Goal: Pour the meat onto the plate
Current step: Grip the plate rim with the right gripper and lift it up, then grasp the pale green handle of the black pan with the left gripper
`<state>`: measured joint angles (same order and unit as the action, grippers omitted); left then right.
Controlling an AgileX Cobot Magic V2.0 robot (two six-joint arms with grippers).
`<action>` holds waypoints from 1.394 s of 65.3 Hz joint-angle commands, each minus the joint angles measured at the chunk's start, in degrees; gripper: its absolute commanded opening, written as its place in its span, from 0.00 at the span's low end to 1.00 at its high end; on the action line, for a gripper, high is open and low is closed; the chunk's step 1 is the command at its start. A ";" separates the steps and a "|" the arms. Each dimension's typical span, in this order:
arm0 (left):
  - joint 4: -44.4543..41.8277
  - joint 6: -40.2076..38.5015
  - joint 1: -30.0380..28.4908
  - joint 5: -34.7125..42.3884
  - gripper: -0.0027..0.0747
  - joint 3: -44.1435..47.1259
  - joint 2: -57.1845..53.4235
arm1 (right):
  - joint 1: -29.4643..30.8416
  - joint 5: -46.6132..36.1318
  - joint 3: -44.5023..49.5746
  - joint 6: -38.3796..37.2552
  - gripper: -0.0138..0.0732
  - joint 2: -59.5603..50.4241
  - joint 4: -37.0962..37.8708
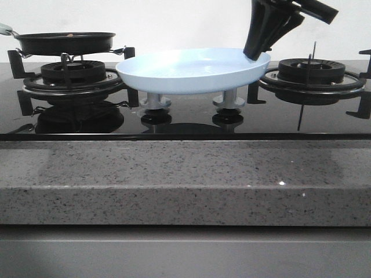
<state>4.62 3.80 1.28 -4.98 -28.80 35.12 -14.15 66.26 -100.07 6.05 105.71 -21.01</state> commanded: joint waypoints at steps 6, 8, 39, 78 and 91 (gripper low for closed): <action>0.50 -0.43 -0.08 5.29 0.67 -2.09 0.35 | -0.12 -4.08 -1.28 0.65 0.09 -3.76 -1.96; 0.50 -0.43 -0.08 5.29 0.67 -2.09 0.35 | -0.12 -4.08 -1.28 0.65 0.09 -3.76 -1.96; 7.91 -0.43 -0.08 2.26 0.67 -3.47 1.11 | -0.12 -2.42 -1.28 0.65 0.09 -3.76 -1.96; 21.60 -0.43 -2.02 -17.29 0.67 -31.86 34.93 | -0.12 -2.40 -1.28 0.65 0.09 -3.76 -1.96; 38.14 8.18 -9.64 -19.84 0.67 -35.96 40.00 | -0.12 -2.40 -1.28 0.65 0.09 -3.76 -1.96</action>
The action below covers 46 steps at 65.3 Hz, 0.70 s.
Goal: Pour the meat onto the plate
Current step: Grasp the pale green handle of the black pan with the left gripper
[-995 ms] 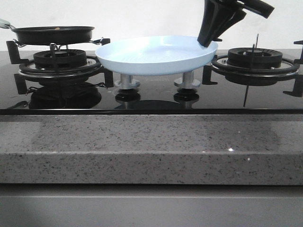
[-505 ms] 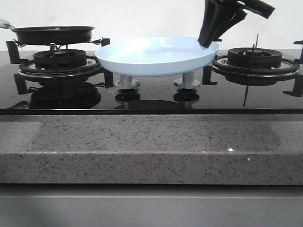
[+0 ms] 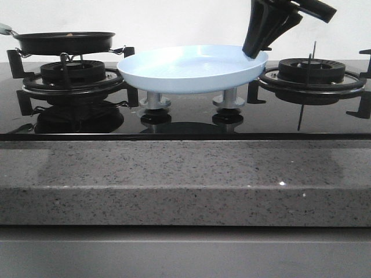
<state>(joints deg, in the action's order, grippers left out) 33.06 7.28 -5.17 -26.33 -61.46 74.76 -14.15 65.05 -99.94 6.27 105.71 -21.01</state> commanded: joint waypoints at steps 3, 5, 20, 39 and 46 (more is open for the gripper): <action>16.19 9.65 -5.43 -0.56 0.67 -4.08 1.57 | -0.12 -1.19 -1.41 0.42 0.09 -3.76 -1.96; 21.75 12.71 -6.96 -2.67 0.67 -4.78 2.43 | -0.12 -1.19 -1.41 0.42 0.09 -3.76 -1.96; 43.50 23.06 -15.71 -12.33 0.67 -8.84 10.90 | -0.12 -1.19 -1.41 0.42 0.09 -3.76 -1.96; 48.72 24.06 -16.42 -19.56 0.67 -17.49 21.49 | -0.12 -1.19 -1.41 0.42 0.09 -3.76 -1.96; 48.72 24.06 -16.42 -20.02 0.67 -20.30 24.28 | -0.12 -1.19 -1.41 0.42 0.09 -3.76 -1.96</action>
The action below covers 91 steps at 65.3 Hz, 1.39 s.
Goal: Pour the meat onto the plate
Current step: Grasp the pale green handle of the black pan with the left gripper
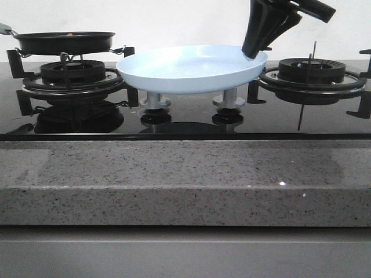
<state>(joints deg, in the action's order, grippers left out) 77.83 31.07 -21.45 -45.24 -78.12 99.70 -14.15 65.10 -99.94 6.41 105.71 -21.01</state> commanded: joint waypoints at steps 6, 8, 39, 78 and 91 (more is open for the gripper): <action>4.49 0.27 -0.14 -1.70 0.67 -5.83 1.95 | -0.12 -1.24 -1.41 0.28 0.09 -3.76 -1.96; 4.77 0.27 -0.14 -2.10 0.67 -6.44 2.70 | -0.12 -1.24 -1.41 0.28 0.09 -3.76 -1.96; 8.77 0.27 2.50 -1.74 0.67 -11.26 7.97 | -0.12 -1.24 -1.41 0.28 0.09 -3.76 -1.96; 8.87 0.27 2.75 -2.94 0.43 -11.73 7.97 | -0.12 -1.24 -1.41 0.28 0.09 -3.76 -1.96; 8.87 0.27 2.75 -4.77 0.13 -11.73 7.97 | -0.12 -1.24 -1.41 0.28 0.09 -3.76 -1.96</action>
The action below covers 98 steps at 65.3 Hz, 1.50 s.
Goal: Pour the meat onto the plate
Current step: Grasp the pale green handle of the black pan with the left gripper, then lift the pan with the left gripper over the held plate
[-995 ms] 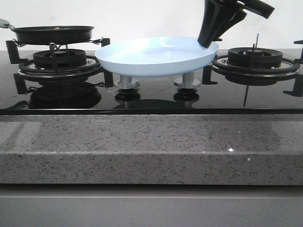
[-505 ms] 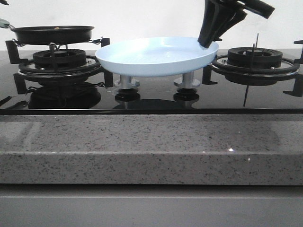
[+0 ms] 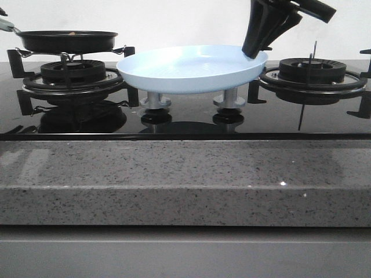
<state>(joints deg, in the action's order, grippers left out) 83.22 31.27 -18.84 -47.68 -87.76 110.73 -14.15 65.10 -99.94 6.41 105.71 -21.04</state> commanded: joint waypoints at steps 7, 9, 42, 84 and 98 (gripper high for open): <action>3.48 -0.04 0.14 -3.00 0.01 -2.09 -3.06 | -0.12 -1.24 -1.41 0.28 0.09 -3.76 -1.94; 3.48 -0.04 0.14 -3.30 0.01 -2.09 -3.06 | -0.12 -1.24 -1.41 0.28 0.09 -3.76 -1.94; 21.90 0.19 -2.71 -19.16 0.01 -2.09 -4.66 | -0.12 -1.24 -1.41 0.28 0.09 -3.76 -1.94; 5.02 7.69 14.01 -10.24 0.01 -2.09 -17.91 | -0.12 -1.24 -1.41 0.28 0.09 -3.76 -1.94; -1.27 11.79 20.50 -1.36 0.01 -2.09 -21.05 | -0.12 -1.24 -1.41 0.28 0.09 -3.76 -1.94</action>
<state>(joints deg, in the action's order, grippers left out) 79.20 41.38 -0.53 -52.93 -88.00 94.15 -14.15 65.10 -99.94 6.41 105.71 -21.14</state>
